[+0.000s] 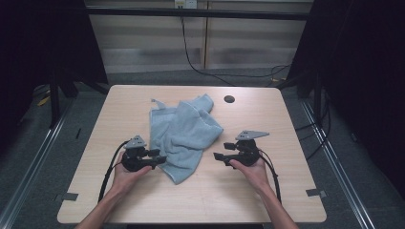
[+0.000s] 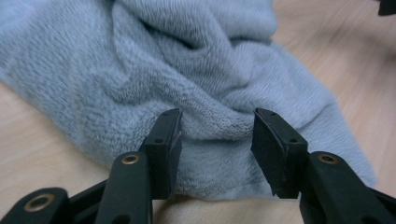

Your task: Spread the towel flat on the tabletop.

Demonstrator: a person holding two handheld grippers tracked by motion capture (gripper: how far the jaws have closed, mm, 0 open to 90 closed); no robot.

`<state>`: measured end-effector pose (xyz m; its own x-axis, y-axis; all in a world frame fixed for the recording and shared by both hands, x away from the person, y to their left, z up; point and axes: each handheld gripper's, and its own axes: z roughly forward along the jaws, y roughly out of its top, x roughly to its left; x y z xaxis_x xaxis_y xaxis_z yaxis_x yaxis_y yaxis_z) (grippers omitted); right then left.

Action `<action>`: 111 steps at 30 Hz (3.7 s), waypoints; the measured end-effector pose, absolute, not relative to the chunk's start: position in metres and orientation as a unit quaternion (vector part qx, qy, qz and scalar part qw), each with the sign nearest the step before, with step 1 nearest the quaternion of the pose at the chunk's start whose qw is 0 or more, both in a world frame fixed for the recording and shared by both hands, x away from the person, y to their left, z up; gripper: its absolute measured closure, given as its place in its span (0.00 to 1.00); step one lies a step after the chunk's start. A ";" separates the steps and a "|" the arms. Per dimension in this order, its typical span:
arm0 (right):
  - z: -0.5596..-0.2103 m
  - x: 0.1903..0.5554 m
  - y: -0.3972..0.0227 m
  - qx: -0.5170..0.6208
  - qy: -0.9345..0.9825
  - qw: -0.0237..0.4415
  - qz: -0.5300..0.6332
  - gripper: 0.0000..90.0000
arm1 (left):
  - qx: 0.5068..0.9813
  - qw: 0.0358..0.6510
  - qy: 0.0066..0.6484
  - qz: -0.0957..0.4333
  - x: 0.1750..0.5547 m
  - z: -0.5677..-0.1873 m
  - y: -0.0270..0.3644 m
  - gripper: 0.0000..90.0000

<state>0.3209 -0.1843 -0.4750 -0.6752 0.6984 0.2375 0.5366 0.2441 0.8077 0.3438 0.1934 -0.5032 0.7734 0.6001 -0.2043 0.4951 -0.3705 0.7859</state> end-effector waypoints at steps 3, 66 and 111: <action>-0.475 0.328 -0.180 0.391 0.785 0.082 0.474 0.36 | 0.837 0.437 0.323 0.067 0.343 -0.507 0.189 0.67; -0.480 0.238 -0.182 0.355 0.833 0.058 0.421 0.56 | 0.840 0.475 0.261 0.020 0.265 -0.471 0.190 0.61; -0.456 0.312 -0.219 0.424 0.768 0.165 0.450 0.95 | 0.789 0.539 0.294 0.016 0.328 -0.459 0.172 0.88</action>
